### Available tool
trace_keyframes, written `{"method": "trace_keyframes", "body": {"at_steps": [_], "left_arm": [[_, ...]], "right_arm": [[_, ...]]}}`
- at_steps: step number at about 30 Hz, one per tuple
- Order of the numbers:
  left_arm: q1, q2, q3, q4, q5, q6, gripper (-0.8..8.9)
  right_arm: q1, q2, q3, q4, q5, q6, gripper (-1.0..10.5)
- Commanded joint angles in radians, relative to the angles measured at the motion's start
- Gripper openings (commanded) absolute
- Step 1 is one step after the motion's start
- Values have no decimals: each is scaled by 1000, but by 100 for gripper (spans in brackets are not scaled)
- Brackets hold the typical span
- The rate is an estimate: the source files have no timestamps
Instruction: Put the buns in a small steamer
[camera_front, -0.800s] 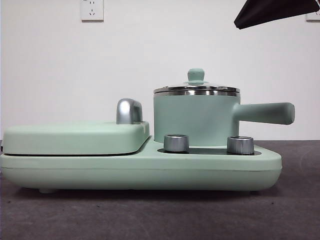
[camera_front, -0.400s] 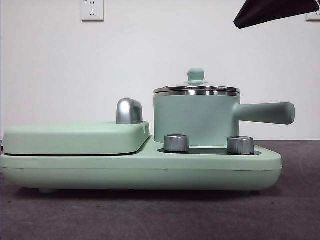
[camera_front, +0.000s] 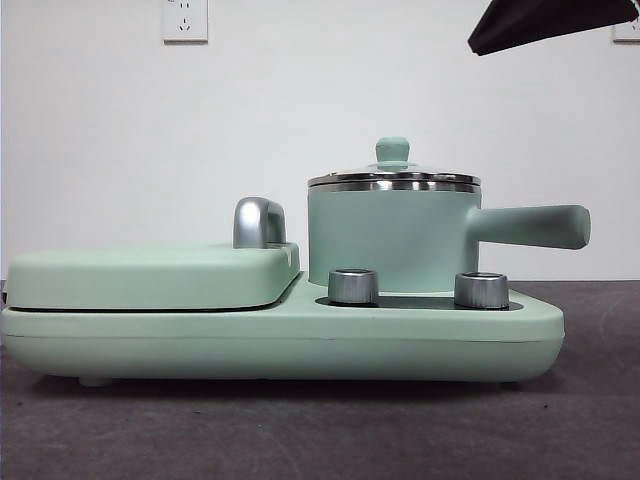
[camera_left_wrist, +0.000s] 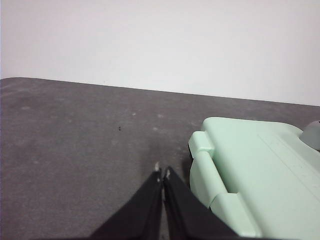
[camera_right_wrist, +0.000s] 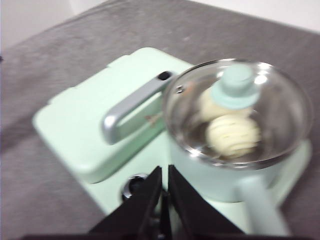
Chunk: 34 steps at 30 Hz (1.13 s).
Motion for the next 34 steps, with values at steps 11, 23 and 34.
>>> {"method": "trace_keyframes", "body": {"at_steps": [11,23,34], "left_arm": [[-1,0,-19,8,-2,6,7],[-1,0,-19,8,-2,6,7],[-1,0,-19,8,-2,6,7]], "right_arm": [[-237,-342,-299,93,179,-122,17],[-433,-752,-612,167,181,-193,17],[-477,-813,-732,181,179,-181,17]]}}
